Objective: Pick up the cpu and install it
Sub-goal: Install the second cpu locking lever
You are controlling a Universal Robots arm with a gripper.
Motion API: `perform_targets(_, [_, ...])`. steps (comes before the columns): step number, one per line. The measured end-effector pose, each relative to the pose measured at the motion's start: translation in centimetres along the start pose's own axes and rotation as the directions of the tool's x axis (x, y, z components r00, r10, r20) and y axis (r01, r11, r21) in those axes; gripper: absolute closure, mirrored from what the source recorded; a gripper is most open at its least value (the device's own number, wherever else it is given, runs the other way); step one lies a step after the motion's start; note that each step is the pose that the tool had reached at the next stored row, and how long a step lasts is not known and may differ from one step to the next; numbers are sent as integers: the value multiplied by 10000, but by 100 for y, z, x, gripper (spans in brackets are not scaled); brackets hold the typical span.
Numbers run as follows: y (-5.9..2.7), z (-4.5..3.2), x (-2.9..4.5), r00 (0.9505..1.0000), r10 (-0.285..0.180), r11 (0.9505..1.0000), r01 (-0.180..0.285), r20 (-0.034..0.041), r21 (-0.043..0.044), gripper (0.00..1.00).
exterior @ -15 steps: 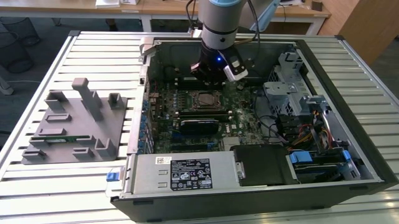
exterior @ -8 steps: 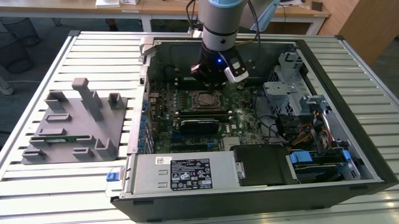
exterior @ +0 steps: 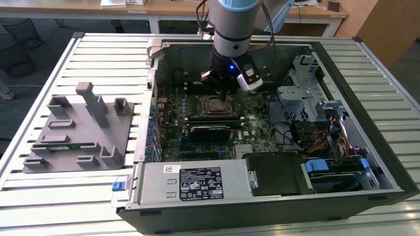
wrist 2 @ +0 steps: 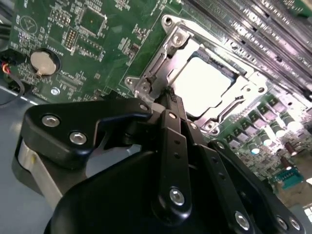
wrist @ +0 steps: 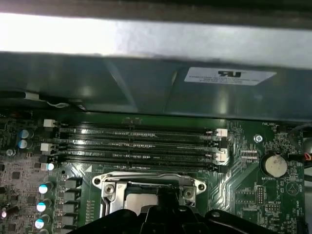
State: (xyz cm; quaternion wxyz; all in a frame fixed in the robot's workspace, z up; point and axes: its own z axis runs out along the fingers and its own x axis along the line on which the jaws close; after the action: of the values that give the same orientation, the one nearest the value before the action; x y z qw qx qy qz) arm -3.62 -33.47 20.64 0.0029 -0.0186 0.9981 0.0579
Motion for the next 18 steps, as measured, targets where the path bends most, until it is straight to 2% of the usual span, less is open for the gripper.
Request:
perform_targets(2, [4,-44,0,10000,1,10000,-1,1,-1,89])
perform_targets(6, [22,-194,-2,10000,0,10000,0,0,-1,89])
perform_targets(8, [28,-245,-2,10000,0,10000,0,0,1,89])
perform_targets(11, [13,-256,-2,10000,-2,10000,2,2,5,89])
perform_targets(16, [-141,-274,4,10000,0,10000,0,0,7,89])
perform_targets(18, [-176,-278,5,10000,-1,10000,1,1,7,89])
